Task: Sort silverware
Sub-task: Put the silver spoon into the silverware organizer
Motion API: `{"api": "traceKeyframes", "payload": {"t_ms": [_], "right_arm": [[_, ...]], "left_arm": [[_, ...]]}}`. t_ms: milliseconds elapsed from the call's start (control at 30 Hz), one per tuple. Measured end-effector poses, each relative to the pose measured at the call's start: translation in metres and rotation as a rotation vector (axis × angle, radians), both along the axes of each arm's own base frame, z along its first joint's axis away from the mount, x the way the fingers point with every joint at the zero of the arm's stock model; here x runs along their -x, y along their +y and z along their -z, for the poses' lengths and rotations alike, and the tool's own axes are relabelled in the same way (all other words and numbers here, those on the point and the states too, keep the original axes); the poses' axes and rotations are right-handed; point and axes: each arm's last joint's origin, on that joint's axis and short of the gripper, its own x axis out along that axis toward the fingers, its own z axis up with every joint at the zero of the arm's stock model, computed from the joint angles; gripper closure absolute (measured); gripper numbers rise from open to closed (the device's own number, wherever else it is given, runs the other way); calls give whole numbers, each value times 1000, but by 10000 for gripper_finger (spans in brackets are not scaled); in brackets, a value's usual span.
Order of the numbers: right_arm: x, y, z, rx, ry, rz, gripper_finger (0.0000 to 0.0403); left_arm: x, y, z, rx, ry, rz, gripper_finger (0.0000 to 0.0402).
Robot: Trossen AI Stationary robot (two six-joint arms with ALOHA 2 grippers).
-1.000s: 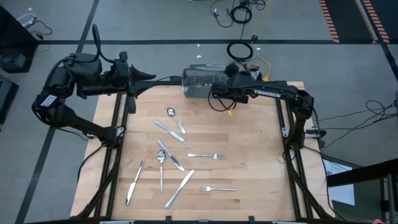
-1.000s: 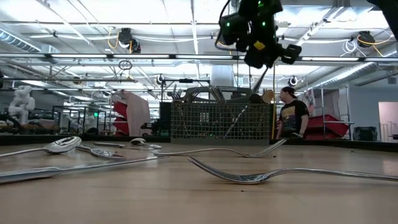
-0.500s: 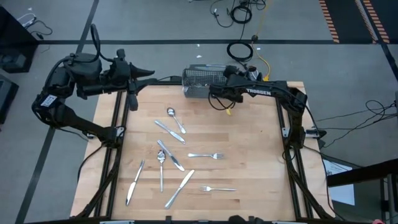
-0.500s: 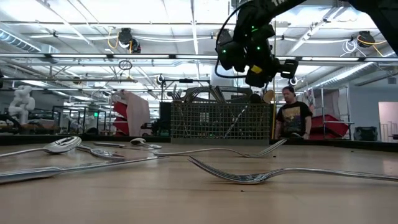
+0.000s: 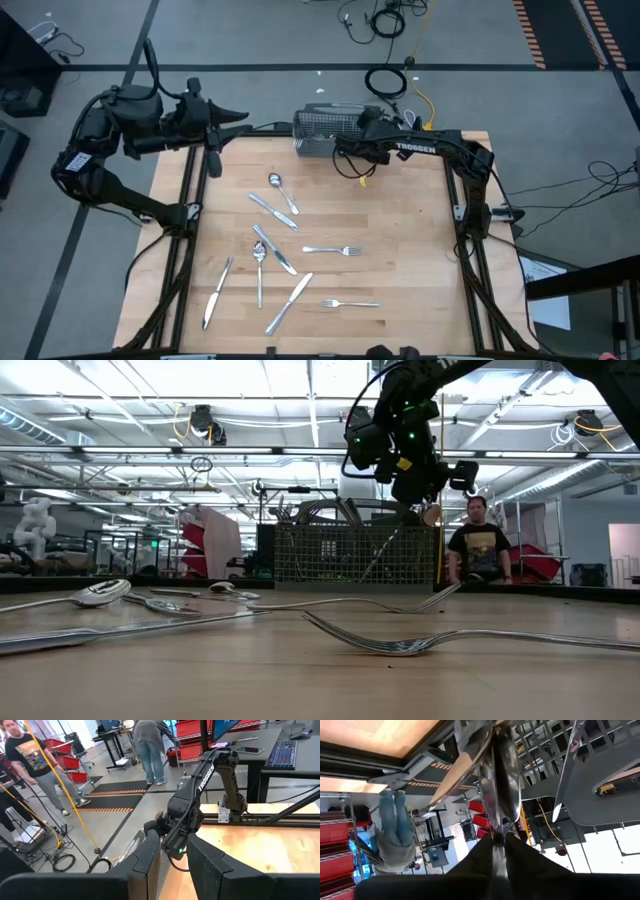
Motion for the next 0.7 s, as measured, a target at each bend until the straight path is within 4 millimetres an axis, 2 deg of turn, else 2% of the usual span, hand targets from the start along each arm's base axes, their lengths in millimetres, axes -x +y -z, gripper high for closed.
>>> {"api": "traceKeyframes", "payload": {"t_ms": [233,400,500,700], "right_arm": [[-1,1,1,-5,-39,18,290],[-3,-1,-8,103,-106,41,241],[-8,-3,-37,166,-249,67,221],[-9,1,-118,194,-620,101,206]], "left_arm": [[0,0,0,0,0,0,300],[0,1,0,-7,0,-23,300],[0,1,-1,-20,-9,-22,300],[0,1,-6,-34,-52,-18,300]]}}
